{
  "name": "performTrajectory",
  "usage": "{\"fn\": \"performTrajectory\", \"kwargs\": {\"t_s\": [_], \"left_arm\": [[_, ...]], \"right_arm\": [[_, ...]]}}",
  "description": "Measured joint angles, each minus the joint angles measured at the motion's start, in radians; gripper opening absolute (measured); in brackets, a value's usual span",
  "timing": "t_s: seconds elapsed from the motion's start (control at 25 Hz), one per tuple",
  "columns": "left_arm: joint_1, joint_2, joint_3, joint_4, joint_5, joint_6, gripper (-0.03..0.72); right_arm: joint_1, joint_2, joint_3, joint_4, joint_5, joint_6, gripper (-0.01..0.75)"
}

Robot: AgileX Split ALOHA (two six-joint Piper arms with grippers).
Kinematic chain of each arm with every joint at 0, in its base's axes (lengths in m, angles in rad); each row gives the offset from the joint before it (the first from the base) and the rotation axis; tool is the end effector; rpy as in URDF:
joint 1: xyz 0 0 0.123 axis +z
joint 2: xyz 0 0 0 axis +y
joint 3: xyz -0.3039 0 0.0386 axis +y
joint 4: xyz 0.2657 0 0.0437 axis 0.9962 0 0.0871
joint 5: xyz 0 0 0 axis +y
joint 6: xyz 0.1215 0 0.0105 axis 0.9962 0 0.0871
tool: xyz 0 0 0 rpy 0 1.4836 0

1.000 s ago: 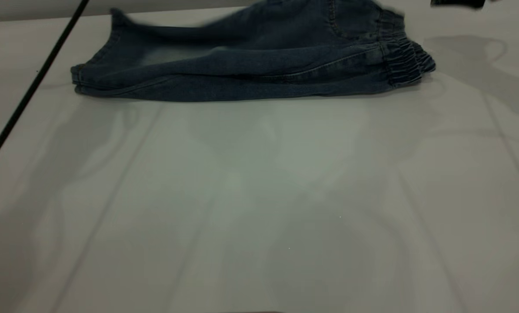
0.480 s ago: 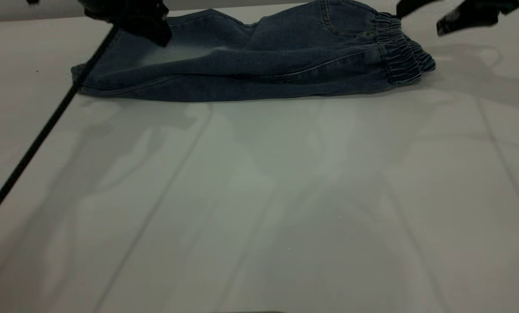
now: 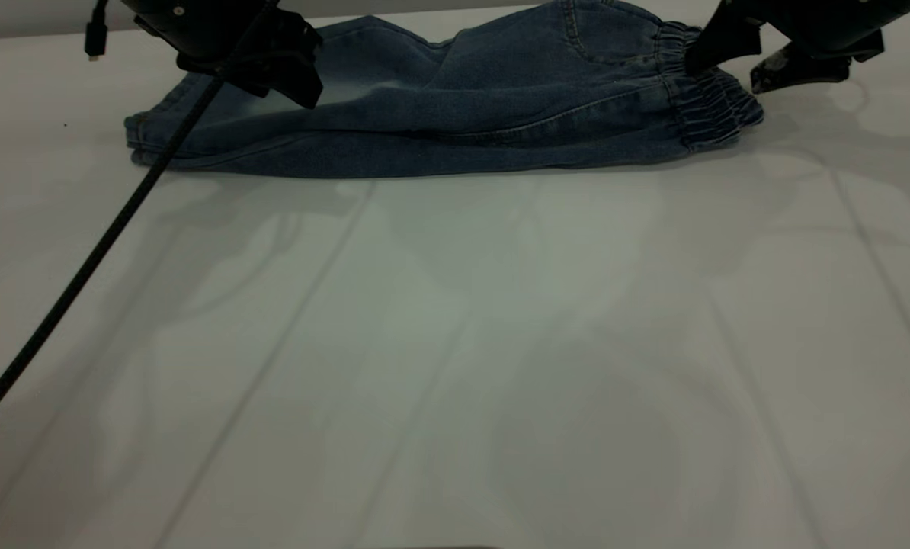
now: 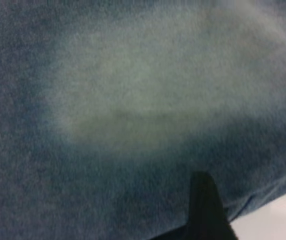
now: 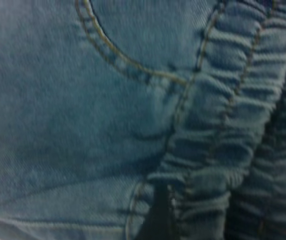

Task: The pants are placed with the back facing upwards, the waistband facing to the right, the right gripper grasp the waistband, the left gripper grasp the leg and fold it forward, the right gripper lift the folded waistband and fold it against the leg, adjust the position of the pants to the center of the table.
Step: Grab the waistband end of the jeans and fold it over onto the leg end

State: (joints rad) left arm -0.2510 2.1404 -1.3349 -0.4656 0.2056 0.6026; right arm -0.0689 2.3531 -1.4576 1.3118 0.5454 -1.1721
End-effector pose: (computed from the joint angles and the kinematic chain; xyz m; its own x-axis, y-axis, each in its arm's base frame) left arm 0.4691 -0.1319 0.1014 -0.7084 0.3307 -0.6235 0.4094 0.9122 0.0186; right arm 0.5051 0.0265 0.0447 -0.8369 0.1428 -0.5284 -0.1450 0.8731 0.4655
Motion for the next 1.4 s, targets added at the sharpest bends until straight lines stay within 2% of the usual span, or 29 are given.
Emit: {"fn": "performTrajectory", "kwargs": {"t_s": [0.48,0.64,0.88,1.16,1.4], "left_arm": [[-0.008,0.042,-0.013,-0.009,-0.093,-0.001,0.412],[-0.027,0.078,-0.030,-0.009,-0.127,-0.004,0.412],[-0.072,0.180,-0.149,-0.010,-0.185,-0.033,0.412],[-0.131,0.318,-0.280,-0.011,-0.186,-0.036,0.412],[-0.170,0.344,-0.329,-0.010,-0.179,-0.037,0.412]], "right_arm": [[-0.001,0.076,-0.043,0.069,0.082,-0.029,0.588],[-0.001,0.081,-0.043,0.089,0.140,-0.029,0.536],[-0.001,0.094,-0.043,0.087,0.240,-0.044,0.497],[-0.001,0.096,-0.042,0.083,0.250,-0.044,0.496],[0.005,0.096,-0.042,0.082,0.255,-0.044,0.496]]}}
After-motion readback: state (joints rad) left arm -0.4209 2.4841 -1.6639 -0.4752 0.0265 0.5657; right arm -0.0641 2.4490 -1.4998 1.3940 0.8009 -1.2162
